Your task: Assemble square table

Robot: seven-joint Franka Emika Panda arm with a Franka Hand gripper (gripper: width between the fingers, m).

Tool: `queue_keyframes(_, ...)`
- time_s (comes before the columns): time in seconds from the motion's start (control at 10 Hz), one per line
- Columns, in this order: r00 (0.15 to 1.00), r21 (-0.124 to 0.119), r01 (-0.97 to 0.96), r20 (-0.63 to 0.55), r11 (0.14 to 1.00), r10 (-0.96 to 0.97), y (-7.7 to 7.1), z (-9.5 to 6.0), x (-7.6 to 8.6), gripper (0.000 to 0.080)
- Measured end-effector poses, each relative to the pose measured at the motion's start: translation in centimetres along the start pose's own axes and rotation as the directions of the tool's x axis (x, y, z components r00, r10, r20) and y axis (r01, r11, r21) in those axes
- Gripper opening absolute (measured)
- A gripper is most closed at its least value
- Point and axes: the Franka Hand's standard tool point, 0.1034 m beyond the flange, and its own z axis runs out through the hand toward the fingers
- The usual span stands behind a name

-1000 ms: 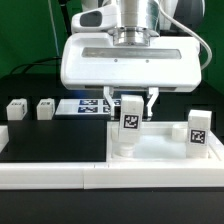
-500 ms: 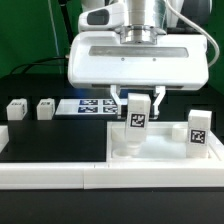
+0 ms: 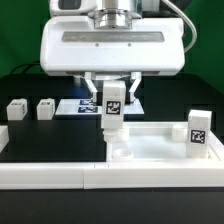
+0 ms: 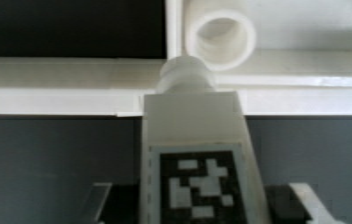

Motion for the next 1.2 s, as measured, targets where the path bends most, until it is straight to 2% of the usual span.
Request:
queue_keyframes(0.1,1.000,-0.001,-0.002,0.005,1.000,0.002,0.1,0.3,-0.3,0.0288)
queue_keyframes(0.3,1.000,0.003,0.002,0.009,1.000,-0.002,-0.5,0.6,-0.5,0.0288)
queue_keyframes(0.5,1.000,0.010,0.005,0.015,1.000,-0.005,-1.6,1.3,-0.8,0.0288)
queue_keyframes(1.2,1.000,0.010,0.022,0.015,1.000,-0.022,-2.5,2.2,-1.6,0.0288)
